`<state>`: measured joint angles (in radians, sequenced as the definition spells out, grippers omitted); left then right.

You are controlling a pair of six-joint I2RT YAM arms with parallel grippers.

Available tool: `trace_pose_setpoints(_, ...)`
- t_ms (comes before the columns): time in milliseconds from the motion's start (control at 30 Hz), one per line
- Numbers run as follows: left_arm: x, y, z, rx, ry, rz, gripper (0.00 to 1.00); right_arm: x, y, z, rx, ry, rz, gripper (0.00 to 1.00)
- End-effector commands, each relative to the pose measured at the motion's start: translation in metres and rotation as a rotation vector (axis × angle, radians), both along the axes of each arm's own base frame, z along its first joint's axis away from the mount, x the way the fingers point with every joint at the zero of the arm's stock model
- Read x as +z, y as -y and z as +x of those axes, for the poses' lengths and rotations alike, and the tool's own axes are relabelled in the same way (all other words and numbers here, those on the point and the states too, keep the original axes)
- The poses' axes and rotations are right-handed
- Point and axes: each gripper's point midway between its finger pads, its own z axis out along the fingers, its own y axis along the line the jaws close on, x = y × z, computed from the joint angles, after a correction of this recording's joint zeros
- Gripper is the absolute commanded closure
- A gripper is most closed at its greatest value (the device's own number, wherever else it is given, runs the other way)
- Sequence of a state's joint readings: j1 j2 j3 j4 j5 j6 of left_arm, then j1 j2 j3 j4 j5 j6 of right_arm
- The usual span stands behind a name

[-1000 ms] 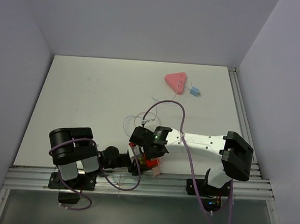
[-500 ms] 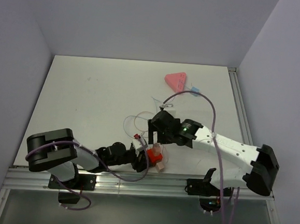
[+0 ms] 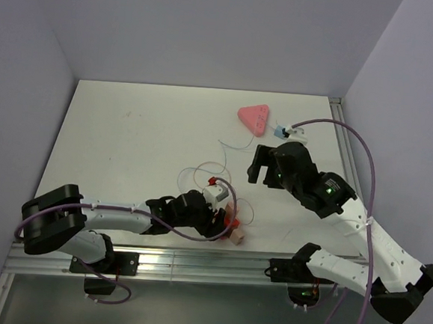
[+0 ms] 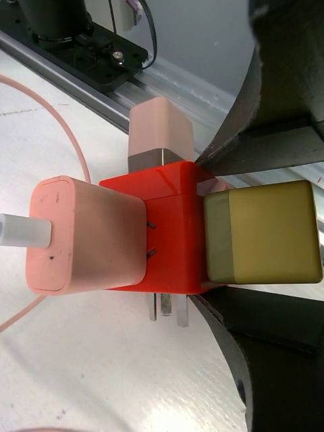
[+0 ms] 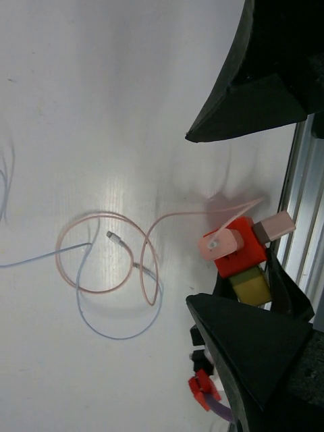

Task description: Insert the plug

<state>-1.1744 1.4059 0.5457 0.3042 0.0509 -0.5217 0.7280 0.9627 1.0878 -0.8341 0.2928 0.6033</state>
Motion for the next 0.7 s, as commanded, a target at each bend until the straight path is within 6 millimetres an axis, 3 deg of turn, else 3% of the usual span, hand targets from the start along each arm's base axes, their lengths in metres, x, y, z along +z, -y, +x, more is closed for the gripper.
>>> trace_pose_setpoints(0, 0.036, 0.006, 0.006, 0.064, -0.112, -0.020, 1.00, 0.028, 0.014, -0.001, -0.006, 0.065, 0.025, 0.00)
trace_pose_setpoints(133, 0.053, 0.001, 0.016, 0.170, -0.206, 0.034, 1.00, 0.016, 0.021, 0.001, -0.035, 0.031, 0.019, 0.00)
trace_pose_setpoints(167, 0.068, 0.007, 0.021, 0.197, -0.228, 0.010, 1.00, 0.013, 0.019, 0.001, -0.029, 0.010, 0.031, 0.00)
trace_pose_setpoints(200, 0.064, -0.003, 0.024, 0.233, -0.259, 0.059, 1.00, 0.008, 0.018, 0.002, -0.029, -0.009, 0.031, 0.00)
trace_pose_setpoints(367, 0.092, -0.016, 0.043, 0.366, -0.367, 0.019, 1.00, 0.015, 0.020, 0.015, -0.056, -0.010, 0.088, 0.00)
trace_pose_setpoints(433, 0.096, -0.036, 0.062, 0.476, -0.418, 0.008, 1.00, 0.013, 0.029, 0.027, -0.111, -0.022, 0.084, 0.00)
trace_pose_setpoints(533, 0.094, -0.062, 0.069, 0.608, -0.476, 0.048, 1.00, 0.002, 0.031, 0.047, -0.163, -0.071, 0.124, 0.01)
trace_pose_setpoints(567, 0.096, -0.073, 0.078, 0.676, -0.473, 0.058, 1.00, -0.014, 0.044, 0.058, -0.221, -0.113, 0.132, 0.02)
trace_pose_setpoints(667, 0.097, -0.097, 0.081, 0.792, -0.486, 0.115, 1.00, -0.031, 0.054, 0.088, -0.307, -0.154, 0.217, 0.06)
